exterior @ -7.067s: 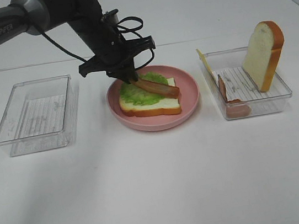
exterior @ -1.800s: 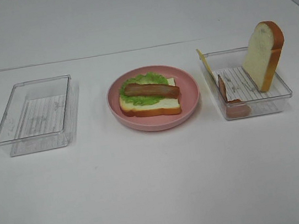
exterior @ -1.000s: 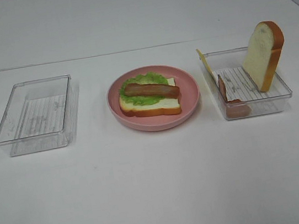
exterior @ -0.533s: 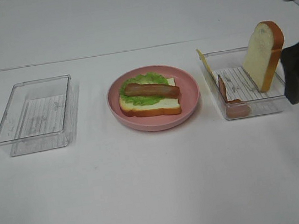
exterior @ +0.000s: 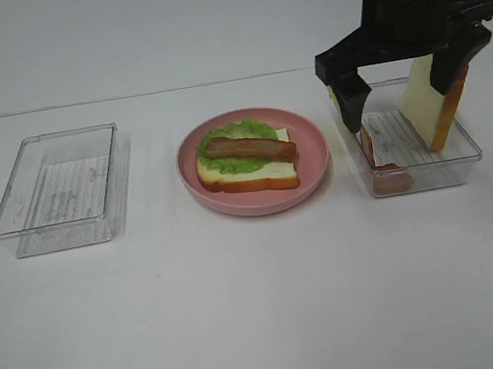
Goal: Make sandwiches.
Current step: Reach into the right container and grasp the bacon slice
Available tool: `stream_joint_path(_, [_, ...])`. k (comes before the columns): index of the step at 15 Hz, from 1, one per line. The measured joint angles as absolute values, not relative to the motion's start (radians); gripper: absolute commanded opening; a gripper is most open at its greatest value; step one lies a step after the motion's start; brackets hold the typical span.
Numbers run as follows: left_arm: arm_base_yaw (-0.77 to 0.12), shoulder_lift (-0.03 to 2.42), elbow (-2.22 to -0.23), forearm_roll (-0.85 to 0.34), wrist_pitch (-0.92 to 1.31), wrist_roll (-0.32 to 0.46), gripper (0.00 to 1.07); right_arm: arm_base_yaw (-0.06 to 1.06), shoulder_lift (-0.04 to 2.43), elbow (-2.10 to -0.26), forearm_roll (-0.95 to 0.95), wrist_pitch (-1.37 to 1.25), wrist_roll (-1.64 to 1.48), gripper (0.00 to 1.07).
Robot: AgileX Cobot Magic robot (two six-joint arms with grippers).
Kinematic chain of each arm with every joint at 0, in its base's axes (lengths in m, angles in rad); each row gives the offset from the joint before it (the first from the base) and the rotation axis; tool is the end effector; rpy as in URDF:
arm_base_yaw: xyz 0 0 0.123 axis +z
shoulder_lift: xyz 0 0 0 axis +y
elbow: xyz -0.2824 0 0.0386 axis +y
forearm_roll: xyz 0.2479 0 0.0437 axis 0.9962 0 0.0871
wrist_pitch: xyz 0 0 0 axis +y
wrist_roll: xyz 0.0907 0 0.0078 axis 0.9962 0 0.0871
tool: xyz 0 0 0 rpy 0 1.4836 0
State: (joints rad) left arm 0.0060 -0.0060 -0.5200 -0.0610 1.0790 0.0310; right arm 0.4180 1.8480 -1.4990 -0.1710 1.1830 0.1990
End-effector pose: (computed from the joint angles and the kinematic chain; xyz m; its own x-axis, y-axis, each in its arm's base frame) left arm -0.0090 -0.0049 0.2813 -0.4483 -0.0005 -0.8939 0.0430 0.9988 -0.0222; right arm 0.3476 0.1387 0.2512 -0.9489 -0.2773 -0.1505 -0.2578 0.9564 -0.1373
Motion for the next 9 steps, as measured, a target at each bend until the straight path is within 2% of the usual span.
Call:
stream_joint_path(3, [0.006, -0.006, -0.52, -0.061, 1.079, 0.031, 1.02, 0.418, 1.958, -1.591, -0.143, 1.182, 0.191, 0.96])
stream_joint_path(9, [0.006, -0.006, -0.52, -0.061, 1.079, 0.031, 1.02, 0.392, 2.06, -1.608, -0.125, 1.105, 0.159, 0.95])
